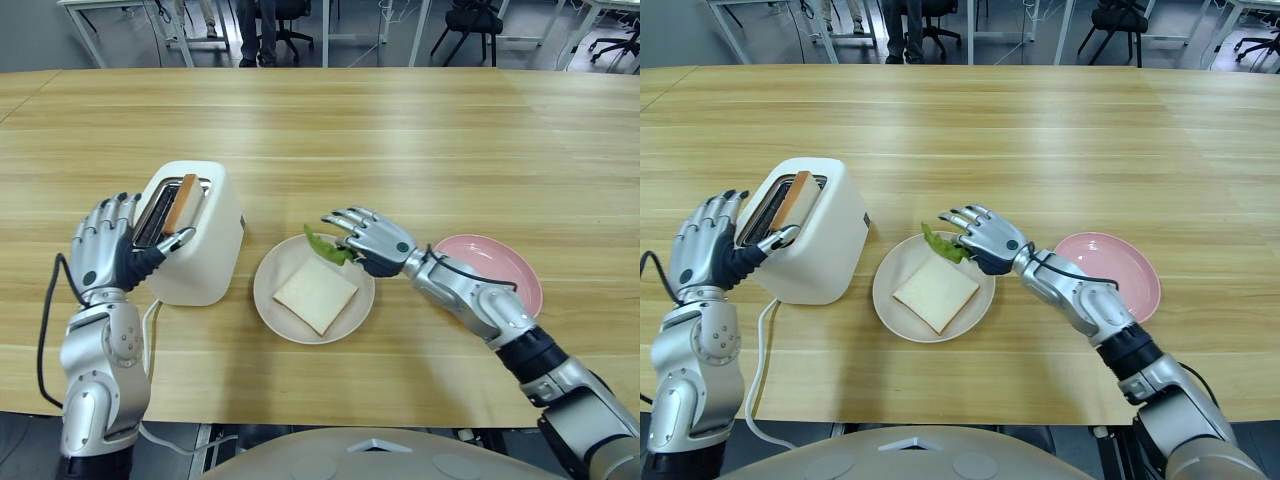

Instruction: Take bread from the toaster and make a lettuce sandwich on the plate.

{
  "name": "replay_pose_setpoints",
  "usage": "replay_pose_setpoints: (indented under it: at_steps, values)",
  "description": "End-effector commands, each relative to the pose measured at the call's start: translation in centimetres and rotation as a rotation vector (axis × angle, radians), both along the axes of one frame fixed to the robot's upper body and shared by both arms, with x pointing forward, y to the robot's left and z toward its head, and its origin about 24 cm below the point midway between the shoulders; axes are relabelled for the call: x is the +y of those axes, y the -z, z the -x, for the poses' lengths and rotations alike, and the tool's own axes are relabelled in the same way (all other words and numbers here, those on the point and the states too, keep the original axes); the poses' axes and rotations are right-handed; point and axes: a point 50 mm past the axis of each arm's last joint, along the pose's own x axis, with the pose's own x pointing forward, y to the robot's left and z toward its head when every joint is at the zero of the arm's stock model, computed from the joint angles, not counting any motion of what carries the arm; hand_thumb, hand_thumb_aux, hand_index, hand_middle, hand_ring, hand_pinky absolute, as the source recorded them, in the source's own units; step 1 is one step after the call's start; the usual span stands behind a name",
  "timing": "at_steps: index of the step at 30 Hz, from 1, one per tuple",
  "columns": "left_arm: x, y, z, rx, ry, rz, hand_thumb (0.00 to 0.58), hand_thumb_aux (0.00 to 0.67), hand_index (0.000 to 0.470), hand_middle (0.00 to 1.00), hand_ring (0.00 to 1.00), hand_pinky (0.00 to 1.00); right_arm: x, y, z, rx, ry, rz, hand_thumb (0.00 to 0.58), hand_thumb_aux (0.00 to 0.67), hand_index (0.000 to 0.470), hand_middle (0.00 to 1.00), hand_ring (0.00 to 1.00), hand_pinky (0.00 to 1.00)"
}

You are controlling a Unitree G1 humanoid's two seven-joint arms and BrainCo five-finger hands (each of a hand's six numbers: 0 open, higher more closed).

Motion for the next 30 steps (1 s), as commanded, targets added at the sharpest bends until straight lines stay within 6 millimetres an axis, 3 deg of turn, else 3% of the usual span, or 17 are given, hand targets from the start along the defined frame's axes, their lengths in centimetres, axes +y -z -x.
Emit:
replay_pose_setpoints:
  at_steps: [1,8,9,10,11,16,17,18,19,20,21,22,23,24,25,30]
  values:
    - [-0.3,1.3,-0.9,0.072,0.013,0.031,0.0,0.0,0.0,0.0,0.0,0.0,1.4,1.3,-0.2,0.019,-0.039,0.056,0.58,0.67,0.46,0.0,0.0,0.0]
    - [-0.4,2.2,-2.4,0.117,0.019,0.052,0.0,0.0,0.0,0.0,0.0,0.0,3.6,2.6,0.4,0.028,-0.115,0.143,0.58,0.67,0.46,0.0,0.0,0.0]
    - [-0.4,2.2,-2.5,0.118,0.019,0.053,0.128,0.079,0.054,0.0,0.0,0.0,3.6,2.7,0.5,0.028,-0.121,0.157,0.58,0.67,0.46,0.0,0.0,0.0]
    - [-0.4,2.3,-2.7,0.12,0.024,0.058,0.55,0.518,0.355,0.0,0.0,0.0,3.6,2.8,0.7,0.031,-0.129,0.173,0.58,0.67,0.46,0.0,0.0,0.0]
    - [-0.5,2.3,-2.9,0.122,0.032,0.063,0.58,0.67,0.46,0.0,0.0,0.0,3.6,3.1,0.9,0.034,-0.143,0.201,0.58,0.67,0.46,0.0,0.0,0.0]
    - [-0.9,2.7,-3.6,0.131,0.065,0.109,0.58,0.67,0.46,0.0,0.0,0.0,3.4,3.8,2.0,0.066,-0.181,0.275,0.58,0.67,0.46,0.0,0.0,0.0]
    - [-1.0,2.7,-3.7,0.127,0.071,0.115,0.58,0.67,0.46,0.0,0.0,0.0,3.3,3.8,2.1,0.058,-0.184,0.288,0.573,0.596,0.409,0.0,0.0,0.0]
    - [-1.1,2.7,-3.8,0.123,0.081,0.129,0.58,0.67,0.46,0.0,0.0,0.0,3.3,3.8,2.2,0.055,-0.184,0.299,0.573,0.596,0.409,0.0,0.0,0.0]
    - [-1.2,2.6,-3.9,0.109,0.09,0.139,0.58,0.67,0.46,0.0,0.0,0.0,3.2,3.8,2.3,0.052,-0.179,0.303,0.0,0.0,0.0,0.0,0.0,0.0]
    - [-1.3,2.4,-4.0,0.098,0.099,0.149,0.58,0.67,0.46,0.18,0.18,0.18,3.1,3.7,2.4,0.045,-0.178,0.307,0.0,0.0,0.0,0.0,0.0,0.0]
    - [-1.4,2.2,-4.1,0.079,0.108,0.156,0.58,0.67,0.46,0.18,0.18,0.18,3.0,3.6,2.4,0.036,-0.176,0.31,0.0,0.0,0.0,0.0,0.0,0.0]
    - [-1.4,2.0,-4.1,0.063,0.116,0.161,0.58,0.67,0.46,0.31,0.31,0.31,3.0,3.5,2.4,0.027,-0.173,0.31,0.0,0.0,0.0,0.0,0.0,0.0]
    - [-1.5,1.8,-4.1,0.046,0.125,0.171,0.58,0.67,0.46,0.77,0.77,0.77,2.9,3.3,2.3,0.018,-0.169,0.312,0.0,0.0,0.0,0.0,0.0,0.0]
    - [-1.6,1.5,-4.1,0.027,0.132,0.174,0.58,0.67,0.46,0.77,0.77,0.77,2.7,3.2,2.3,0.012,-0.167,0.314,0.0,0.0,0.0,0.0,0.0,0.0]
    - [-1.6,1.3,-4.1,0.01,0.141,0.175,0.58,0.67,0.46,1.0,1.0,1.0,2.6,3.1,2.2,0.005,-0.162,0.314,0.0,0.0,0.0,0.0,0.0,0.0]
    - [-1.9,-0.2,-3.9,-0.096,0.175,0.189,0.58,0.67,0.46,1.0,1.0,1.0,2.2,2.4,2.1,-0.028,-0.147,0.312,0.0,0.0,0.0,0.0,0.0,0.0]
